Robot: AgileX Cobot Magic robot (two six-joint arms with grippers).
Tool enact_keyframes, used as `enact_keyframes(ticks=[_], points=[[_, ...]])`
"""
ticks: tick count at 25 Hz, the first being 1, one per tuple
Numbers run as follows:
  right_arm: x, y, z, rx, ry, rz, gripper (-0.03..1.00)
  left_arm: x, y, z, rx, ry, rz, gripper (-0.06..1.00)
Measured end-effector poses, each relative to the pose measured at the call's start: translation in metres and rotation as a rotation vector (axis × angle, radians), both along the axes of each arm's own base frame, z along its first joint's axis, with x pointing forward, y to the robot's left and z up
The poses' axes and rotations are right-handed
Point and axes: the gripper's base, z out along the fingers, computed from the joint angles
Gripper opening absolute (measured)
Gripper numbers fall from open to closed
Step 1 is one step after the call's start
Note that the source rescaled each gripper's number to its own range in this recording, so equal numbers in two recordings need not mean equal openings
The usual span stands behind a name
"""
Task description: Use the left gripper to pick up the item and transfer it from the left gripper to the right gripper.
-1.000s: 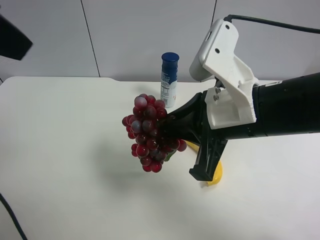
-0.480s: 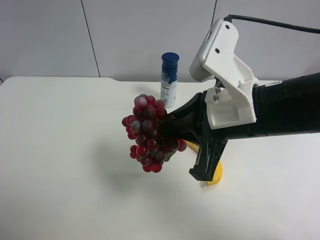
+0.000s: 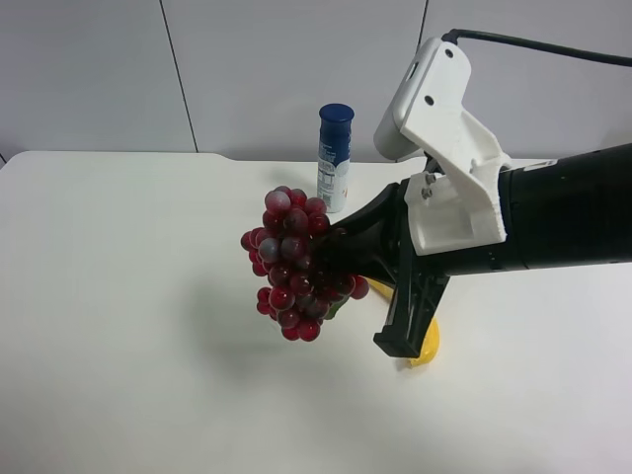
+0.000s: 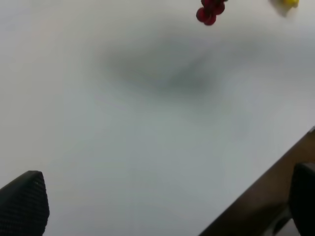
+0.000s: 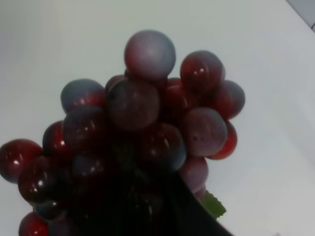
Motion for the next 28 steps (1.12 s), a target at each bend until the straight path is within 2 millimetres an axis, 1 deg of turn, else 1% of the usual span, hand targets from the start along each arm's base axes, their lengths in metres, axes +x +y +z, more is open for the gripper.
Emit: enact_keyframes(ticks=[4,6,11,16,28], points=[[0.0,0.0,0.0,0.0,0.0,0.0,0.0,-0.005,0.003,-0.004,-0.054,-0.03,0.017,0.99],[0.0,0.0,0.0,0.0,0.0,0.0,0.0,-0.005,0.003,-0.009,-0.066,-0.015,0.029,0.99],[0.0,0.0,0.0,0.0,0.0,0.0,0.0,-0.002,0.004,-0.01,-0.074,-0.042,0.052,0.99],[0.0,0.0,0.0,0.0,0.0,0.0,0.0,0.004,0.001,-0.015,-0.084,-0.062,0.059,0.99],[0.0,0.0,0.0,0.0,-0.001,-0.002,0.0,0.005,0.0,-0.014,-0.091,-0.073,0.071,0.99]])
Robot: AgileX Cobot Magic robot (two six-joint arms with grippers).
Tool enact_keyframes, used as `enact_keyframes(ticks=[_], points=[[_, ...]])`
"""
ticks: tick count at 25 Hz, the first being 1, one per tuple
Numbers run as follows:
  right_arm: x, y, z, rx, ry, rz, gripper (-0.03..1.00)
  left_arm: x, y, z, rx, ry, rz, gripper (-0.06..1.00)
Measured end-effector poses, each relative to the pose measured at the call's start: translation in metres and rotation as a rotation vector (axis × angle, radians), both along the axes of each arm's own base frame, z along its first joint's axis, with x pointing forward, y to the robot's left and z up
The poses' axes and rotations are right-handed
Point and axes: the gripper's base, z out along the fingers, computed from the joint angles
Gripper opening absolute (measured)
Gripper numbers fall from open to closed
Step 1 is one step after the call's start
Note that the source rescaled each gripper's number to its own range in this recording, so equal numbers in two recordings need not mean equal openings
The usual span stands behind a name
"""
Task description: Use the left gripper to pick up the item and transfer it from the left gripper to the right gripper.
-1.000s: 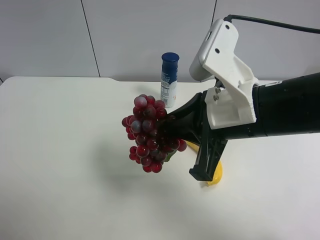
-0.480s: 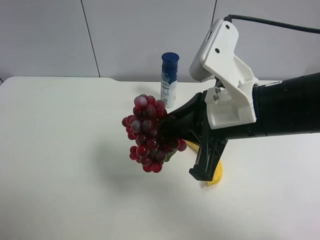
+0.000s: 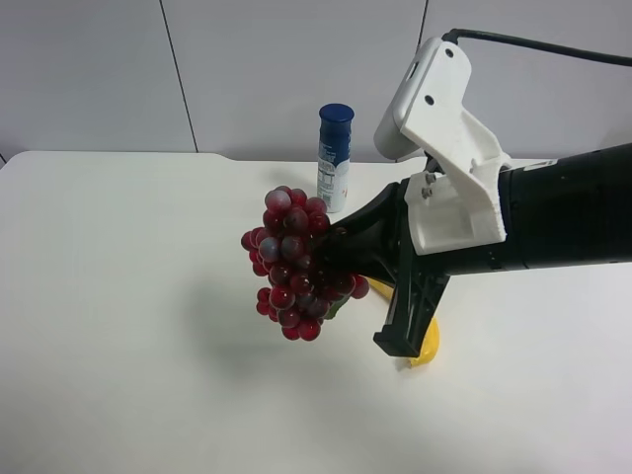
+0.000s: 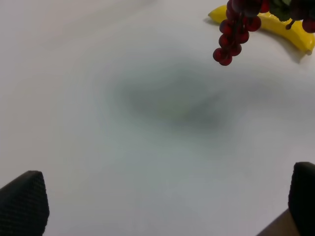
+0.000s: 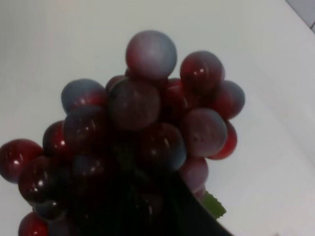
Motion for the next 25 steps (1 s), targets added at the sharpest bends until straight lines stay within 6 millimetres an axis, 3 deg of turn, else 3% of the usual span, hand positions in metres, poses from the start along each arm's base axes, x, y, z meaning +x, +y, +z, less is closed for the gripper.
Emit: enact_keyframes(ticks=[11,19,25], points=[[0.001,0.0,0.001,0.054,0.078,-0.067,0.0,-0.001,-0.002,0.0,0.0,0.0,0.35,0.99],[0.012,0.009,0.033,0.161,0.093,-0.121,0.0,-0.001,-0.004,0.0,-0.001,0.0,0.545,0.99],[0.012,0.011,0.05,0.088,0.134,-0.1,0.0,-0.001,-0.004,0.0,-0.001,0.0,0.55,0.99]])
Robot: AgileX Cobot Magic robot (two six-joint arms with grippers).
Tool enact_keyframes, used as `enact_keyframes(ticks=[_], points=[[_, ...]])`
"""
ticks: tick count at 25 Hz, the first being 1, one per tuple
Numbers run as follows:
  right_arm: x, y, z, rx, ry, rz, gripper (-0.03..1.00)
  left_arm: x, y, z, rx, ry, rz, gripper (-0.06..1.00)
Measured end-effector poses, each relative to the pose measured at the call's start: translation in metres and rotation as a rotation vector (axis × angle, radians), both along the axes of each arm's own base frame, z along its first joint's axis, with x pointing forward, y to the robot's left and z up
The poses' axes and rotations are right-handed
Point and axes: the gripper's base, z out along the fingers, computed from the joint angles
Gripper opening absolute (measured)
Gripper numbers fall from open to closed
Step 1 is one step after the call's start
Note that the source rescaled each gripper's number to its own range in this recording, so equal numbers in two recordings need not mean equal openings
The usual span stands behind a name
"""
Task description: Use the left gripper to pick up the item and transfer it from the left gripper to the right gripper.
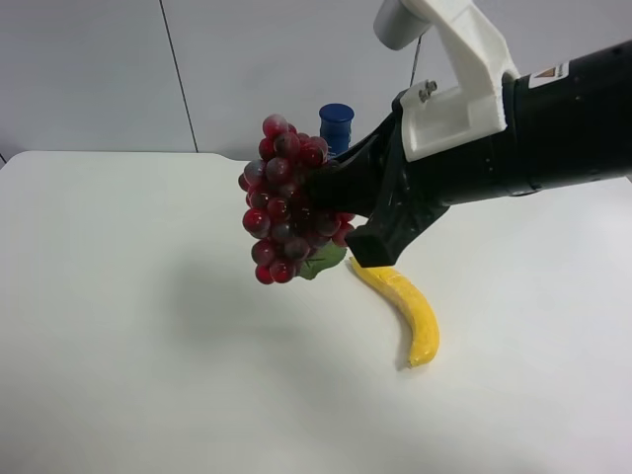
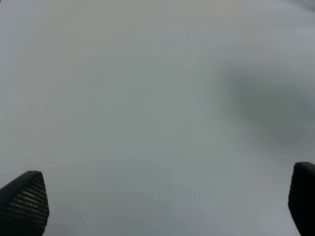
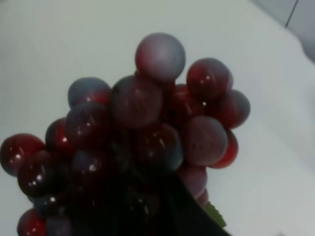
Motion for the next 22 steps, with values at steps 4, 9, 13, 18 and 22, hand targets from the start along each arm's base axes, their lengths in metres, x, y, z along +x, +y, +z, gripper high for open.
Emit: enact_keyframes(ticks=[4,9,13,18,22], points=[[0.002,-0.007,0.017,-0.134,0.076,-0.054,0.0,0.0,0.0,0.0,0.0,-0.001,0.0,0.99],[0.007,-0.025,0.039,-0.301,0.152,-0.238,0.0,0.0,0.0,0.0,0.0,-0.001,0.0,0.99],[0.009,-0.039,0.044,-0.362,0.217,-0.315,0.0,0.0,0.0,0.0,0.0,-0.001,0.0,0.99],[0.028,-0.073,0.042,-0.378,0.278,-0.459,0.0,0.0,0.0,0.0,0.0,-0.001,0.0,0.99],[0.04,-0.103,0.041,-0.365,0.331,-0.567,0.0,0.0,0.0,0.0,0.0,-0.001,0.0,0.99]])
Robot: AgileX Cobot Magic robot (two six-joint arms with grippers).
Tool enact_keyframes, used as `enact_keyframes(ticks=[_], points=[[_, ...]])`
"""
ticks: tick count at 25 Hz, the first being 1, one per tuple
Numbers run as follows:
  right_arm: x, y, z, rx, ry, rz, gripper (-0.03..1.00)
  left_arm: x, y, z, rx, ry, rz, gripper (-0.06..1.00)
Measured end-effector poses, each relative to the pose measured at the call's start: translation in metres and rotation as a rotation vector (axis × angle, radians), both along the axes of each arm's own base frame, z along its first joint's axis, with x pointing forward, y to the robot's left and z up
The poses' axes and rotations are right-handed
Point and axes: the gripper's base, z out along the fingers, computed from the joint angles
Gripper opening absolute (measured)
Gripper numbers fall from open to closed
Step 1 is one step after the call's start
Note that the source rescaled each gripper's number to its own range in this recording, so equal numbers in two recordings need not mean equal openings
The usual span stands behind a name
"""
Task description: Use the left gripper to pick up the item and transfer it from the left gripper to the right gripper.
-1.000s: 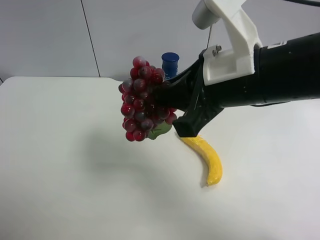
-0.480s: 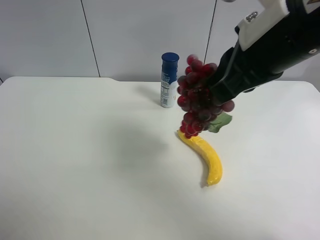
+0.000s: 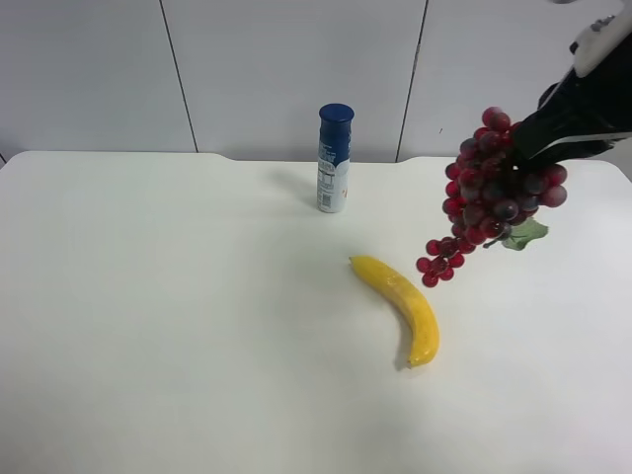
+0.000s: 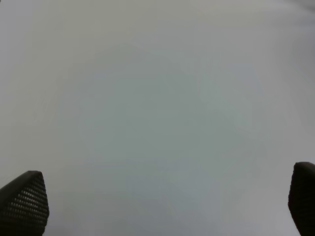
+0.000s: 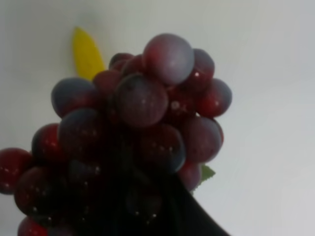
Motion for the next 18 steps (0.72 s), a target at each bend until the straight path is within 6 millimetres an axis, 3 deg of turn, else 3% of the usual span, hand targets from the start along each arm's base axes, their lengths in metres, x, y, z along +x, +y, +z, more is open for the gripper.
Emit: enact_keyframes(ticks=[12,18], points=[[0.008,-0.043,-0.007,-0.007,0.099,-0.193,0.0,0.0,0.0,0.0,0.0,0.0,0.0,0.99],[0.033,-0.043,-0.031,-0.026,0.171,-0.212,0.0,0.0,0.0,0.0,0.0,0.0,0.0,0.99]])
